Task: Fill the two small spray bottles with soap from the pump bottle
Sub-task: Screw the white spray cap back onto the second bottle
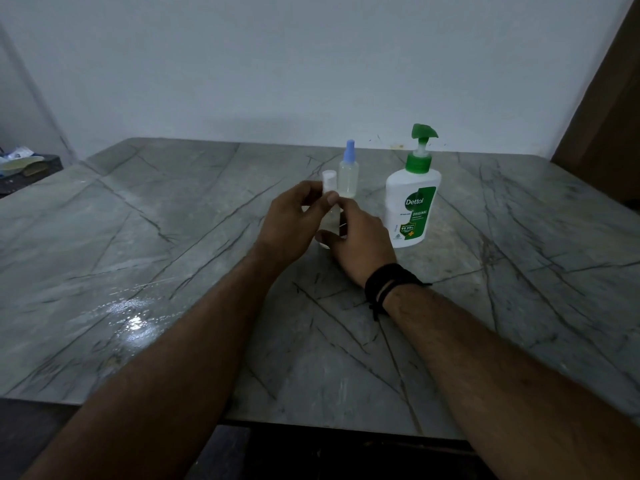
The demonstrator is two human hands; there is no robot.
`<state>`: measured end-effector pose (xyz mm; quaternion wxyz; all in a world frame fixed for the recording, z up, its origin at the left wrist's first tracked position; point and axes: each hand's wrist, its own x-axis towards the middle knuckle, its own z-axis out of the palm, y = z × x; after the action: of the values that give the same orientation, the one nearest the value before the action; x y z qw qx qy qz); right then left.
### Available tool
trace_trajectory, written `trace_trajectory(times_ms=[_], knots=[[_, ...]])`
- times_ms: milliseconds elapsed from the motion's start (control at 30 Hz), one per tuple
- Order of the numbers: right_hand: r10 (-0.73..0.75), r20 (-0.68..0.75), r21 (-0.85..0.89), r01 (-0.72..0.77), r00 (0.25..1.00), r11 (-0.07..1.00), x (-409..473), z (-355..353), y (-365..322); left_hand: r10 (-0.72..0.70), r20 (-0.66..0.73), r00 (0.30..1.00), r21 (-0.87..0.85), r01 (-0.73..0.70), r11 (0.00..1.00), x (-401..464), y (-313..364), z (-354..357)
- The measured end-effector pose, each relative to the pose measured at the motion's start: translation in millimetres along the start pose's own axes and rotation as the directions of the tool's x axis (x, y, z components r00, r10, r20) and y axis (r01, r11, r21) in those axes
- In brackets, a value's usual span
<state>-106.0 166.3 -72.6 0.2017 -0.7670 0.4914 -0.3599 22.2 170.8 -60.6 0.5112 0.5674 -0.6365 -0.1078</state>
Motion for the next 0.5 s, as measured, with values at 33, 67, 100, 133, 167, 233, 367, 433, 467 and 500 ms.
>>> trace_trajectory(times_ms=[33,67,100,133,167,233,367,433,467,500], knots=[[-0.003,-0.002,0.0,0.003,1.0,1.0,-0.4,-0.3,-0.2,0.002,0.013,1.0,-0.009,-0.002,1.0,-0.2,-0.8,-0.1],[-0.006,-0.003,0.0,0.006,1.0,1.0,-0.5,-0.3,-0.2,-0.004,0.02,1.0,-0.024,0.004,1.0,-0.3,-1.4,0.2],[-0.006,-0.003,0.001,0.006,1.0,1.0,-0.6,-0.3,-0.3,-0.013,0.026,1.0,-0.038,0.014,0.999,-0.8,-0.7,0.6],[-0.005,-0.001,0.004,0.005,1.0,1.0,-0.4,-0.2,-0.3,-0.021,0.029,0.999,-0.043,0.022,0.999,-1.8,0.8,1.5],[-0.002,0.003,0.003,0.002,1.0,1.0,-0.2,-0.3,-0.5,-0.025,0.024,0.999,-0.049,0.026,0.998,-3.1,2.4,2.6],[0.003,0.006,-0.012,-0.003,1.0,1.0,0.5,-0.2,-0.9,-0.048,-0.008,0.999,-0.09,0.047,0.995,-5.4,5.7,4.0],[-0.01,0.003,0.018,0.01,1.0,1.0,-0.4,-1.2,-1.0,-0.077,-0.027,0.997,-0.087,0.075,0.993,-3.6,4.1,3.3],[-0.019,-0.009,0.02,0.019,1.0,1.0,-0.7,-1.6,-0.7,-0.07,-0.007,0.998,-0.093,0.069,0.993,-3.7,3.3,3.4],[-0.019,-0.011,0.019,0.019,1.0,1.0,-0.8,-1.7,-0.7,-0.064,-0.002,0.998,-0.104,0.064,0.993,-3.7,3.2,3.7],[-0.017,-0.01,0.016,0.017,1.0,1.0,-0.4,-1.7,-0.5,-0.057,0.004,0.998,-0.113,0.057,0.992,-4.4,3.9,3.6]])
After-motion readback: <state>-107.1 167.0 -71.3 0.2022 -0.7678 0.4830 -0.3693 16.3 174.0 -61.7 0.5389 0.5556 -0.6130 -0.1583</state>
